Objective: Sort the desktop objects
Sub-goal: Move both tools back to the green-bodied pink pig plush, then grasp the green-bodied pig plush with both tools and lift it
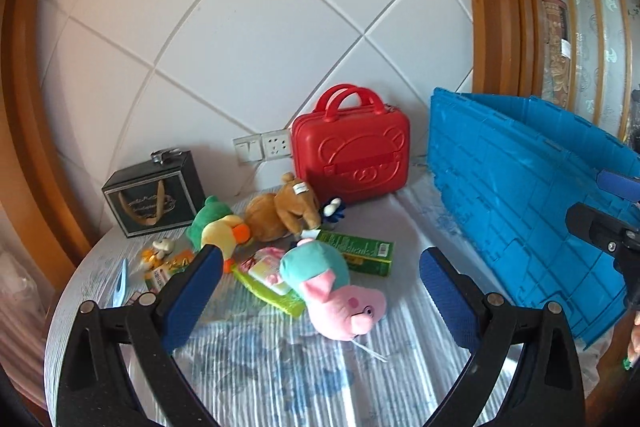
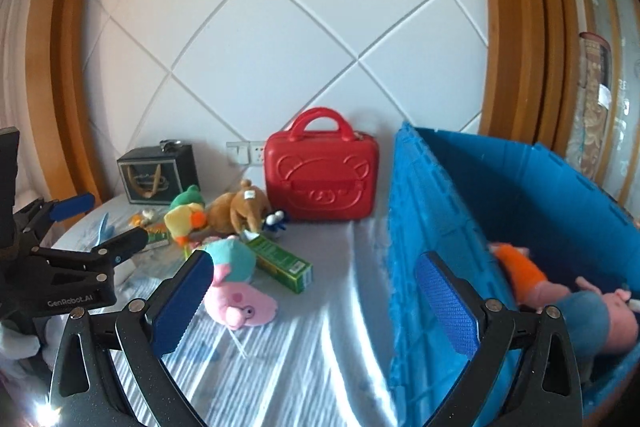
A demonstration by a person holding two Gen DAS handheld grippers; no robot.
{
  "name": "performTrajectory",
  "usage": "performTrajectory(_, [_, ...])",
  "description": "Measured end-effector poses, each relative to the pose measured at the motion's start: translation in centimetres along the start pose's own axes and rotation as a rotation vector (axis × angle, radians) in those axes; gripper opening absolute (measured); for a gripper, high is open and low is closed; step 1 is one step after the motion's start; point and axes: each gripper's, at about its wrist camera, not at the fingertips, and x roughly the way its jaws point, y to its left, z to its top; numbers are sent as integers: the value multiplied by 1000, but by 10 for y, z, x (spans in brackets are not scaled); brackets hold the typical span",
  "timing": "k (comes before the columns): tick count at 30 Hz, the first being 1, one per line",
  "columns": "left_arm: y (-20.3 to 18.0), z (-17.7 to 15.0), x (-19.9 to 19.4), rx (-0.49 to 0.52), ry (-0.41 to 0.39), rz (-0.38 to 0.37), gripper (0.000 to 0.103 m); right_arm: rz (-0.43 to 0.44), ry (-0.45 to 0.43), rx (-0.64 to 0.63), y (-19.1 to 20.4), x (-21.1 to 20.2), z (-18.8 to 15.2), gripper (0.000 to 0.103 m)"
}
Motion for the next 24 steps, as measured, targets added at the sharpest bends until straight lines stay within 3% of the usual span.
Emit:
performTrajectory(9, [39, -39, 65, -76, 156, 37, 100, 32, 218, 12, 20, 111, -31, 101])
performTrajectory(12, [41, -54, 96, -89, 225, 34, 100, 37, 306, -8, 24, 152, -46, 66])
performTrajectory(13, [41, -60, 107, -93, 252, 29, 100, 43, 336, -13, 25, 167, -52, 61])
performTrajectory(16, [38, -79, 141, -101, 324, 16, 98, 64, 411, -28, 29, 208, -68, 58])
performTrajectory(21, [29, -114, 197, -91, 467, -28, 82, 87, 507, -55, 36, 276, -90, 50])
performTrajectory(24, [24, -128, 223, -78, 525, -51, 81, 81, 539, -59, 34, 311, -95, 49])
